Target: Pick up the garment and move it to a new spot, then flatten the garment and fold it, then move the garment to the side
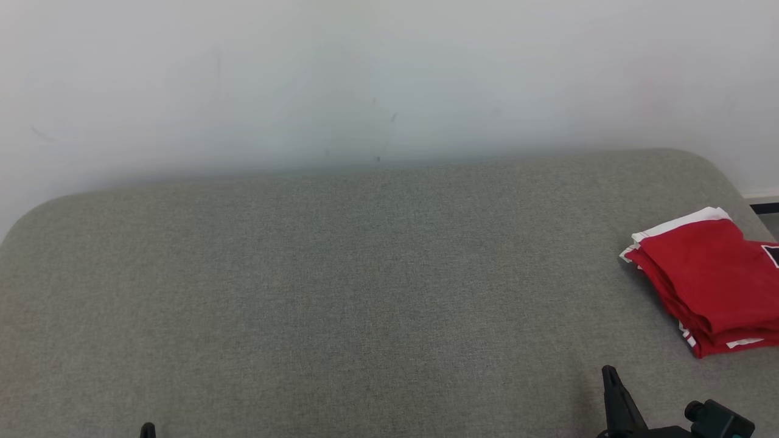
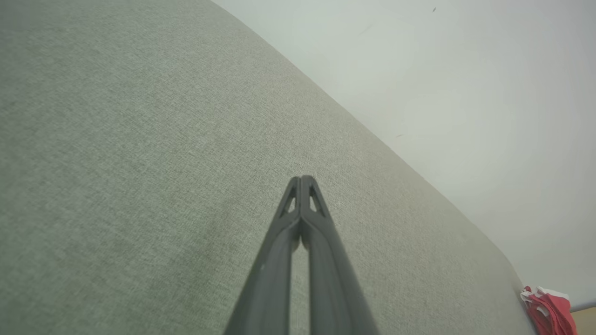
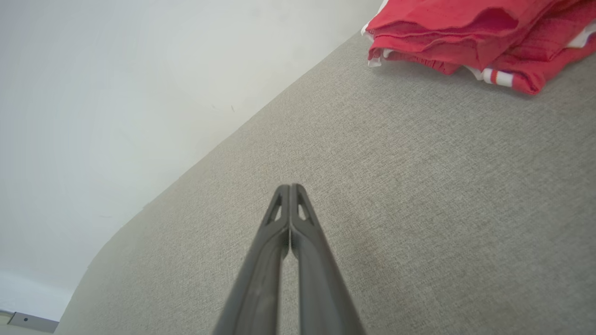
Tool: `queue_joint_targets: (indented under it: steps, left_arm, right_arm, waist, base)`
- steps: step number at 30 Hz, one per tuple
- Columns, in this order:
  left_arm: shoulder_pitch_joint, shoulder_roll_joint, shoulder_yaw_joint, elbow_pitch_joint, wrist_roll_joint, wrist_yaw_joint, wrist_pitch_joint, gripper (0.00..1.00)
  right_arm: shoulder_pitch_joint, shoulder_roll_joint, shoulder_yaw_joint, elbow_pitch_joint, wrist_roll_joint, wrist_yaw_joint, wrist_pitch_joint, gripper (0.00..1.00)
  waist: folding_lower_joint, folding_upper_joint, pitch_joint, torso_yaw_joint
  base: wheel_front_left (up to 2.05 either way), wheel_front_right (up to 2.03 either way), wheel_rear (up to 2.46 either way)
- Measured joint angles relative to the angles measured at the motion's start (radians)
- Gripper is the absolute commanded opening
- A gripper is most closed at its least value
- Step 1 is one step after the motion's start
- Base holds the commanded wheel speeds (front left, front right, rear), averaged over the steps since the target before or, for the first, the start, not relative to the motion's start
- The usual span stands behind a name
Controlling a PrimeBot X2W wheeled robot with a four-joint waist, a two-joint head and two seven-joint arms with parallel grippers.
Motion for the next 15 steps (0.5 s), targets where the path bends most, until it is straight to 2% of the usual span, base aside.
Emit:
queue_joint_targets:
  steps: [15]
  left_arm:
    - [-0.047,-0.004,-0.002,0.005,-0.176,0.0,0.049,0.0]
  right_arm:
    - [-0.019,0.0,-0.026,-0.024,0.192,0.0,0.049,0.0]
  waist:
    - [0.0,0.0,0.005,0.009]
  base:
    - [0.0,0.0,0.0]
